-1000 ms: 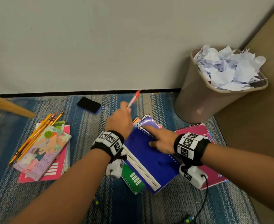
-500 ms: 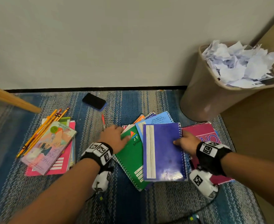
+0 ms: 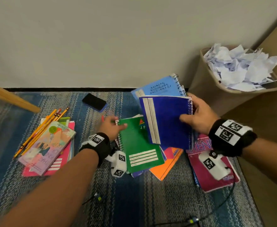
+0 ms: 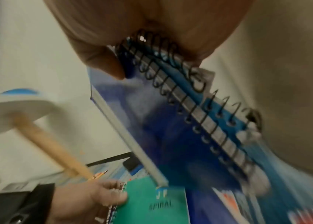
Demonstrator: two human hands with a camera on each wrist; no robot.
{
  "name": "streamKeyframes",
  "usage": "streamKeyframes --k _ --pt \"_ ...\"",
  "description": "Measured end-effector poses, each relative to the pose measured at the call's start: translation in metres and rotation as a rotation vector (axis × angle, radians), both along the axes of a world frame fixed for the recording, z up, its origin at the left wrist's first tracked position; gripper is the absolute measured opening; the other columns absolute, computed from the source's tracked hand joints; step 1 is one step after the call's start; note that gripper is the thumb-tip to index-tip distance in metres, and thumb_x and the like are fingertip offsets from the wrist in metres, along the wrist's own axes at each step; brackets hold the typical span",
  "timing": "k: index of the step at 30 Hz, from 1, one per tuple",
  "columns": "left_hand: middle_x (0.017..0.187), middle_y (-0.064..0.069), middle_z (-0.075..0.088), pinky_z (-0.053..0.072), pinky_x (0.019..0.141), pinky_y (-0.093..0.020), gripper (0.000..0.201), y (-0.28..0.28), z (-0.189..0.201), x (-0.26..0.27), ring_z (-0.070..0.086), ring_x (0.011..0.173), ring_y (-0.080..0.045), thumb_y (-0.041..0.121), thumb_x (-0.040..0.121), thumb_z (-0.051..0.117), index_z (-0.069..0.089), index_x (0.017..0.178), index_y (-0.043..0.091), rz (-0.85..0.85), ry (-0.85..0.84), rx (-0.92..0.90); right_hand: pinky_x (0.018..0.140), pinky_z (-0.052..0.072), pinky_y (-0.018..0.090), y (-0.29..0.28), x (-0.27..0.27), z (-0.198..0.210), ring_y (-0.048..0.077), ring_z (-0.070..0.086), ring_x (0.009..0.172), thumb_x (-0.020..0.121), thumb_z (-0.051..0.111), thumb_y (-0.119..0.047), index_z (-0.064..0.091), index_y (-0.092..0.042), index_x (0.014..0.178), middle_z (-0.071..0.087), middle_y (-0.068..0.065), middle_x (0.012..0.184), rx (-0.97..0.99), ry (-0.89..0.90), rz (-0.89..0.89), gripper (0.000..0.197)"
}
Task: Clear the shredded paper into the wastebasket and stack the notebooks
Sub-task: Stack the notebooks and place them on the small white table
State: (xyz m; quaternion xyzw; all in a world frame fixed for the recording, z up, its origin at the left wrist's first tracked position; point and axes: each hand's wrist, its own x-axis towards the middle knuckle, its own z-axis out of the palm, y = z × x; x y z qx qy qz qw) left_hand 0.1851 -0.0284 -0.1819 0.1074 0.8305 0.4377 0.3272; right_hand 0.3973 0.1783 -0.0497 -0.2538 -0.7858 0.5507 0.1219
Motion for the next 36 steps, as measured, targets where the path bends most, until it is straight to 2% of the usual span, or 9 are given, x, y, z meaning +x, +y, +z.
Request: streamKeyframes --k 6,10,14,18,22,24,27,32,36 --pt "0.130 -0.015 0.056 0.043 0.097 -0.038 0.045 -0.022 -0.002 0.019 0.052 0.120 -0.027 0.014 0.083 0.071 0.056 0.125 0.006 -0.118 -0.074 -0.158 0.071 0.041 0.040 -0.041 -0.026 -0.006 0.030 0.051 0.082 0.072 0.058 -0.013 0.053 -0.016 0.088 0.057 0.009 0.094 1.093 0.157 0.521 0.018" --pt "0.086 -0.015 0.071 0.051 0.082 -0.058 0.007 -0.022 -0.013 0.004 0.065 0.094 -0.036 0.007 0.084 0.063 0.065 0.080 0.012 -0.008 -0.203 -0.073 0.096 0.042 0.055 -0.056 0.008 -0.099 0.034 0.053 0.115 0.073 0.067 -0.018 0.053 -0.028 0.107 0.056 0.011 0.127 1.378 -0.170 0.857 0.038" --pt "0.107 -0.012 0.067 0.054 0.080 -0.054 0.015 -0.018 -0.017 0.009 0.065 0.094 -0.033 0.007 0.092 0.052 0.056 0.105 0.015 -0.014 -0.322 -0.068 0.095 0.040 0.065 -0.062 0.029 -0.119 0.043 0.048 0.124 0.046 0.084 -0.034 0.046 -0.033 0.120 0.040 0.014 0.140 1.228 -0.646 0.893 0.083" --pt "0.103 -0.007 0.065 0.057 0.070 -0.047 0.019 -0.015 -0.011 0.016 0.066 0.092 -0.029 0.024 0.093 0.058 0.050 0.110 0.017 -0.007 -0.252 -0.096 0.103 0.031 0.068 -0.055 0.030 -0.108 0.045 0.035 0.137 0.051 0.082 -0.037 0.043 -0.030 0.132 0.034 0.017 0.150 1.196 -0.581 0.920 0.090" --pt "0.097 -0.010 0.066 0.059 0.057 -0.039 0.019 -0.015 -0.008 0.017 0.067 0.079 -0.026 0.015 0.092 0.060 0.048 0.106 0.013 0.038 -0.234 -0.049 0.073 0.057 0.041 -0.046 0.029 -0.099 0.032 0.065 0.090 0.055 0.078 -0.036 0.047 -0.021 0.115 0.061 0.010 0.108 1.259 -0.372 0.945 0.070" --pt "0.091 -0.006 0.064 0.055 0.049 -0.028 0.020 -0.016 -0.006 0.018 0.062 0.073 -0.021 0.015 0.091 0.061 0.048 0.105 0.014 0.072 -0.228 -0.036 0.049 0.051 0.033 -0.046 0.027 -0.091 0.028 0.061 0.063 0.055 0.077 -0.034 0.045 -0.018 0.106 0.059 0.007 0.091 1.276 -0.321 0.838 0.063" --pt "0.105 -0.010 0.068 0.055 0.082 -0.043 0.049 -0.018 -0.016 0.015 0.066 0.090 -0.029 0.040 0.070 0.065 0.057 0.112 0.016 0.054 -0.163 -0.087 0.040 0.045 0.034 -0.057 0.021 -0.080 0.031 0.058 0.055 0.069 0.068 -0.042 0.043 -0.016 0.106 0.055 0.008 0.091 1.213 -0.316 0.650 0.051" --pt "0.112 -0.012 0.067 0.046 0.097 -0.050 0.064 -0.011 -0.023 0.012 0.063 0.102 -0.032 0.064 0.072 0.057 0.068 0.107 0.012 0.092 -0.154 0.001 0.063 0.045 0.039 -0.088 -0.024 -0.065 0.040 0.061 0.085 0.085 0.052 -0.029 0.034 -0.011 0.123 0.051 0.014 0.113 0.826 -0.416 0.255 0.046" --pt "0.116 -0.008 0.068 0.047 0.098 -0.046 0.084 -0.004 -0.006 0.023 0.065 0.106 -0.027 0.085 0.070 0.047 0.067 0.117 0.018 0.116 -0.383 0.220 0.098 0.043 0.042 -0.108 -0.055 -0.076 0.035 0.053 0.116 0.090 0.060 -0.039 0.030 -0.011 0.140 0.047 0.017 0.132 0.414 -0.499 0.410 0.065"
